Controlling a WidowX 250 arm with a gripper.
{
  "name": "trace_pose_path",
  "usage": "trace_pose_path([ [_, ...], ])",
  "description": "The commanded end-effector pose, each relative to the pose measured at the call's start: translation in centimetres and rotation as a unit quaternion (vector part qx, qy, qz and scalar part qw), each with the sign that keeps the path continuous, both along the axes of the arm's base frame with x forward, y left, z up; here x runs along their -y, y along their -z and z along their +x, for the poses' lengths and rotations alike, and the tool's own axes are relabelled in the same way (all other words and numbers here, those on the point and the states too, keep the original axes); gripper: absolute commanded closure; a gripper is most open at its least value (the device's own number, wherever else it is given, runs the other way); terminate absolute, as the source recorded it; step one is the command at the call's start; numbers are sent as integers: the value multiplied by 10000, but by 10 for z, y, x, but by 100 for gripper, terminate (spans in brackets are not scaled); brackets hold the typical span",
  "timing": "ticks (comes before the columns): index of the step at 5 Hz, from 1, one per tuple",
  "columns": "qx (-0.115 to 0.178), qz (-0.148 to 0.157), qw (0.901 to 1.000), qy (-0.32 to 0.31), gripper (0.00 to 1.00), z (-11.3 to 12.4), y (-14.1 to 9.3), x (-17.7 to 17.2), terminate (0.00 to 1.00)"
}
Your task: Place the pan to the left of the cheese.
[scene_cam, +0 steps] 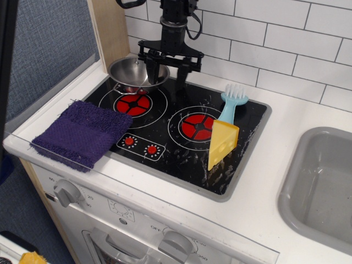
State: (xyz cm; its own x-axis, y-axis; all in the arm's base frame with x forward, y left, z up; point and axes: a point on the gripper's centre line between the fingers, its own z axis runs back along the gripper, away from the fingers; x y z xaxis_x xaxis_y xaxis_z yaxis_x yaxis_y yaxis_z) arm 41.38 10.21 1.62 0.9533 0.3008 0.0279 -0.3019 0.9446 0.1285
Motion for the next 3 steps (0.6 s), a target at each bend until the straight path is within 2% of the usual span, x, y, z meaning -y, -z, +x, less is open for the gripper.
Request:
trace_pose_path([
  [1, 405, 18, 9992, 59, 100, -4, -31, 0, 0],
  [2, 565, -25, 9984, 64, 100, -12, -45, 5, 0],
  [3, 851, -83, 9963, 78, 100, -26, -67, 16, 0],
])
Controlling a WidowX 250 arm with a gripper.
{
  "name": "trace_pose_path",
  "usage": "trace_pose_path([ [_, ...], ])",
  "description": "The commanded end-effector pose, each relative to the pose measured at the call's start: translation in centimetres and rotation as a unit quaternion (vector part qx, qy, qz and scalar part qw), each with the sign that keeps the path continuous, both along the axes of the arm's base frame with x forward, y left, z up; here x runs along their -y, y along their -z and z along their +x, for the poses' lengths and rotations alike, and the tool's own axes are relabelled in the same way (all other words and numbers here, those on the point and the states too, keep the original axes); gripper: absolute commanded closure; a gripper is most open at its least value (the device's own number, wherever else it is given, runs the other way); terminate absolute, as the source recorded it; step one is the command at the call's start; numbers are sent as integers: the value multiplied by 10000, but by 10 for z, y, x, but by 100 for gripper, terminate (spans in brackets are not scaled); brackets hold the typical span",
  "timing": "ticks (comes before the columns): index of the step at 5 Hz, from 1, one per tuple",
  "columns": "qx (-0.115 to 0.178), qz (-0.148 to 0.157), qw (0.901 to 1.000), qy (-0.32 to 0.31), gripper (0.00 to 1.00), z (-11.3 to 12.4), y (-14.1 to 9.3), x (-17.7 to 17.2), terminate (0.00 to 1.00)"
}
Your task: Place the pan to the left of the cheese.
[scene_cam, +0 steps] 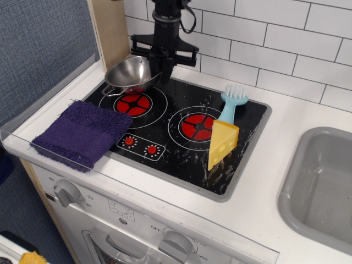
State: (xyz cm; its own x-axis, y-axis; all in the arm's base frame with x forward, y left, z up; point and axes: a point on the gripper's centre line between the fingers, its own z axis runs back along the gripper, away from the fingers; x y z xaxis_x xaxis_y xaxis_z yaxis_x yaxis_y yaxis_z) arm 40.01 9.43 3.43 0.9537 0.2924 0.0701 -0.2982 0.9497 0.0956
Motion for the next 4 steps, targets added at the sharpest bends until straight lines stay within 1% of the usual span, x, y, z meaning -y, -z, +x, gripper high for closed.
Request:
trace_pose_path([
  [1, 871, 30, 9960, 204, 100, -33, -72, 35, 0],
  [2, 962, -45, 9942, 482, 100, -63, -79, 67, 0],
  [3, 716, -129, 9946, 745, 100, -92, -62, 95, 0],
  [4, 303, 35, 9960, 835, 100, -107, -34, 104, 0],
])
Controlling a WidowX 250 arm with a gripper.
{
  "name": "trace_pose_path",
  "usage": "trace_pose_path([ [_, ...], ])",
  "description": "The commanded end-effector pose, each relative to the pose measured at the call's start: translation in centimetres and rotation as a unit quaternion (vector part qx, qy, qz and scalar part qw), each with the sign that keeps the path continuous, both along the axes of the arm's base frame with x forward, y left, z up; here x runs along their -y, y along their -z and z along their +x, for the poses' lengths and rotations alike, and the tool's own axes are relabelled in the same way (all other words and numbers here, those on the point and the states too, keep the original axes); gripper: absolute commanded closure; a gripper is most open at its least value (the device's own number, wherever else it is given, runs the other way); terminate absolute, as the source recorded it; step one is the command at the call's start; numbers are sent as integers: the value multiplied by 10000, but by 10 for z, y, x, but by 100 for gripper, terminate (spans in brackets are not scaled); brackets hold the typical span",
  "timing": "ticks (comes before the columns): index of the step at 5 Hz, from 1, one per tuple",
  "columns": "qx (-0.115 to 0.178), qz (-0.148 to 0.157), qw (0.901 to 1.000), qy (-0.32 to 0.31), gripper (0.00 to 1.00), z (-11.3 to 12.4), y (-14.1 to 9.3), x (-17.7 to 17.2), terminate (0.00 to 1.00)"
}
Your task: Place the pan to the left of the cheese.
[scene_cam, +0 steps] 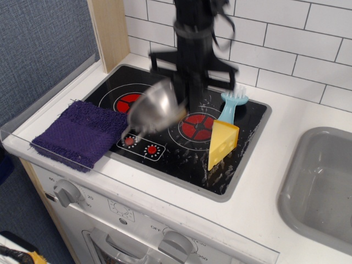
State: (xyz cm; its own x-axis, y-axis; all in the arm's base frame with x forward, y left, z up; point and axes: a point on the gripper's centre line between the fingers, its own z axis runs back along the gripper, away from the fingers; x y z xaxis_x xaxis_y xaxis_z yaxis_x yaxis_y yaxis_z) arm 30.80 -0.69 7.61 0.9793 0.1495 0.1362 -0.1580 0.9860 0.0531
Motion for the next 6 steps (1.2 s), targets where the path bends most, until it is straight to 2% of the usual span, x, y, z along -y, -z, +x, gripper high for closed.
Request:
trace_pose_path([
  [1, -282, 358, 9990, 37, 100, -16, 25, -3, 0],
  [3, -579, 540, 9969, 30, 100, -17, 43, -15, 0],
  [4, -648, 534, 9964, 73, 0, -19, 43, -15, 0],
  [5, -441, 471, 9977, 218, 0, -20, 30, -8, 0],
  [6, -93, 338, 9993, 105, 0, -22, 3, -13, 0],
])
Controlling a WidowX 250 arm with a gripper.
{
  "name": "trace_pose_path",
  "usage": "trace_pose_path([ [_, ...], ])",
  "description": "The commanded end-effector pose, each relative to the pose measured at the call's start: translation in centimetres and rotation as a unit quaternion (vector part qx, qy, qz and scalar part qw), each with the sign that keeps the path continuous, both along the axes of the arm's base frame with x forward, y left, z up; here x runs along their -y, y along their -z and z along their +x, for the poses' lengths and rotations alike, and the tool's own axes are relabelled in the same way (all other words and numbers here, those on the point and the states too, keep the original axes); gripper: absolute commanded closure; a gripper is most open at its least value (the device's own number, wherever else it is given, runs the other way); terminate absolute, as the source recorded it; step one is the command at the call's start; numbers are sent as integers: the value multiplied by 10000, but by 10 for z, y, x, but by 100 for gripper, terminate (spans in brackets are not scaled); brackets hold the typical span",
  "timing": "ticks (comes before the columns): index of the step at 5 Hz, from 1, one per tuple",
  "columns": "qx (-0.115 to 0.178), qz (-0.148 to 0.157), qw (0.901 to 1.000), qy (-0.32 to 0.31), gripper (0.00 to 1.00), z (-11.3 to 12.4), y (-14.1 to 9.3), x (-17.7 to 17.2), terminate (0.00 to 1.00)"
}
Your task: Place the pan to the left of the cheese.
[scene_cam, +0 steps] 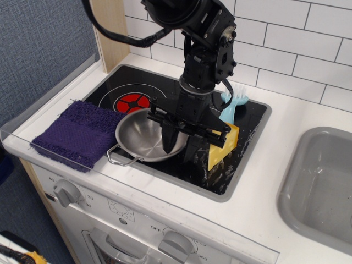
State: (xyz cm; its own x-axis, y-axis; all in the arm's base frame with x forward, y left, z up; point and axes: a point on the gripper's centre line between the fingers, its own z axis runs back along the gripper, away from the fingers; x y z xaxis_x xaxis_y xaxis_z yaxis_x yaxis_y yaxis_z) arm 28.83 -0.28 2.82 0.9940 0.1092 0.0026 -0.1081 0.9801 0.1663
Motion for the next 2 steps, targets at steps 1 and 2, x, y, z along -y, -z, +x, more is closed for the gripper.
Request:
trace_pose_path([
  [1, 875, -153, 9960, -104, 0, -9, -62, -16, 0],
  [2, 803, -241, 9965, -43, 0, -13, -59, -16, 0],
])
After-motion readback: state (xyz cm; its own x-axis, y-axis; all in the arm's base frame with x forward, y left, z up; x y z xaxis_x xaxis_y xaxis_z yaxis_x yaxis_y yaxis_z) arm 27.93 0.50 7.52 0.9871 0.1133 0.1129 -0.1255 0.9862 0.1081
